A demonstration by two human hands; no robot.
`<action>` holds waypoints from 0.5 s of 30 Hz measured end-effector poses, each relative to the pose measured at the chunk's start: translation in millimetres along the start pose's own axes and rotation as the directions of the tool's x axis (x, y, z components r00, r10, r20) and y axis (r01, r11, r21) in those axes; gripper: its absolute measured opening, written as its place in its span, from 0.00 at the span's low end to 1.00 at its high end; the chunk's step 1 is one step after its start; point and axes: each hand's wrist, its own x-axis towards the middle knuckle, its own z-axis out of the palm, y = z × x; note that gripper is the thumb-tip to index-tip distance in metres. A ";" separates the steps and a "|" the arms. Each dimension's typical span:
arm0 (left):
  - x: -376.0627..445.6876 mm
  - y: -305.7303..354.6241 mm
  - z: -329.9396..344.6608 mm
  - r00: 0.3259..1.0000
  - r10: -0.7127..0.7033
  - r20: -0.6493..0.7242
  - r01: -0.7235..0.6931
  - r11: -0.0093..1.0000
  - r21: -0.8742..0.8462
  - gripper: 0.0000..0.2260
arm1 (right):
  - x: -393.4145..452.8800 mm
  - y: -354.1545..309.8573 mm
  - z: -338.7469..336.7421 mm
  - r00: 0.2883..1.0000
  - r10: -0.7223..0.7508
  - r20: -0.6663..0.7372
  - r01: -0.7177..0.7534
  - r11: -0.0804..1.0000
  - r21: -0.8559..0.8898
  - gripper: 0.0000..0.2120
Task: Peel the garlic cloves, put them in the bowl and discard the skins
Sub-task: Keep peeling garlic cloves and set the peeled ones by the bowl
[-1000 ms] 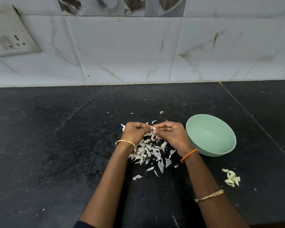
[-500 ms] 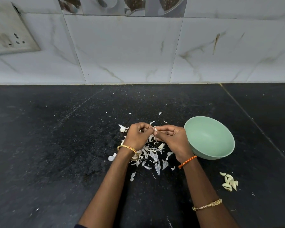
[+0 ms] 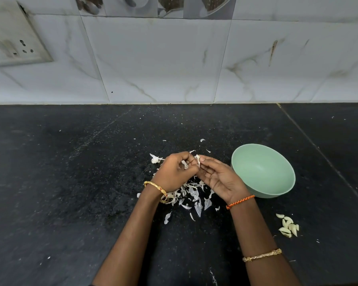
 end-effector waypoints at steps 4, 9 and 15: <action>-3.2 4.1 -1.5 0.998 -0.047 0.049 0.052 0.993 -0.103 0.10 | 0.0 0.8 1.5 1.000 0.001 -0.008 0.000 1.000 0.024 0.05; 0.6 2.9 -9.0 0.989 -0.140 -0.055 0.123 0.963 -0.242 0.17 | 1.5 1.2 -3.2 1.000 0.001 -0.009 0.000 0.999 0.054 0.06; 2.1 -20.0 -3.1 0.965 -0.163 -0.206 0.140 0.983 -0.120 0.07 | -0.8 9.4 -2.1 0.998 -0.046 0.037 0.049 0.995 -0.091 0.08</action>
